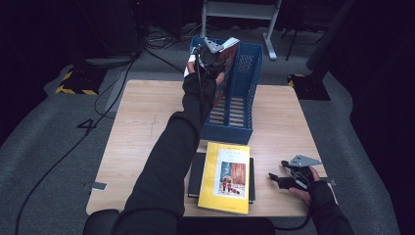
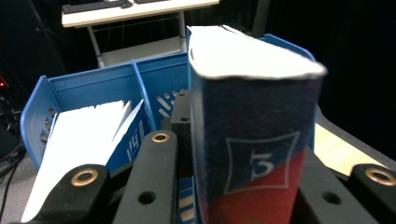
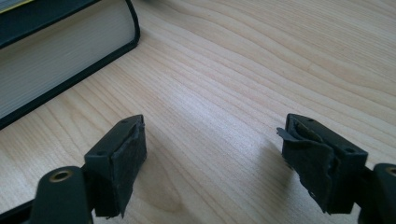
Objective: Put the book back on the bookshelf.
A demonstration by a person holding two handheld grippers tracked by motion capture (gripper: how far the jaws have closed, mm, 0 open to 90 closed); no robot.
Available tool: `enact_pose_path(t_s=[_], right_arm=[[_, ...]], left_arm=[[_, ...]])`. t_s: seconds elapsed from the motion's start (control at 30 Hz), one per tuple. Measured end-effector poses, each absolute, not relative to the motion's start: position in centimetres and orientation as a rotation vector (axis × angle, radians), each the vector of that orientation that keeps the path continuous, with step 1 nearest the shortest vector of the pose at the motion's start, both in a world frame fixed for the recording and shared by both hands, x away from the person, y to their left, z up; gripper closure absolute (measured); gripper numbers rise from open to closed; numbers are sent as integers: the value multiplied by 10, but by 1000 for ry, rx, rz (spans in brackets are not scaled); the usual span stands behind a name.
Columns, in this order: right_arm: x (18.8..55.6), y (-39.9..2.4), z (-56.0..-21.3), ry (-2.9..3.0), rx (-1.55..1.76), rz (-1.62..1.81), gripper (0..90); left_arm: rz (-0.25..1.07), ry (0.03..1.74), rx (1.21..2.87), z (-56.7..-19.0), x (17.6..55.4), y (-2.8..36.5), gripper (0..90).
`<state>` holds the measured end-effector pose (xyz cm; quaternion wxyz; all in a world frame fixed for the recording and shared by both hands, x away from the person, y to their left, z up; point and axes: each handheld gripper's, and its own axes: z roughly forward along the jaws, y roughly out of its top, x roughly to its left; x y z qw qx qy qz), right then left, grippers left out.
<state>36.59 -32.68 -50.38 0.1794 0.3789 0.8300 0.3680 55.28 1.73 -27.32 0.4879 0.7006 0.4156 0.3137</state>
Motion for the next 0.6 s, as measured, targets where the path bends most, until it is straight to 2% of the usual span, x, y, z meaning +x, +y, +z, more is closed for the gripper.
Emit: enact_pose_path(t_s=[0.6], right_arm=[[365,-327,-504,2348,1062,1041,222]], left_arm=[[775,1067,1662,-293,572,-1,738]])
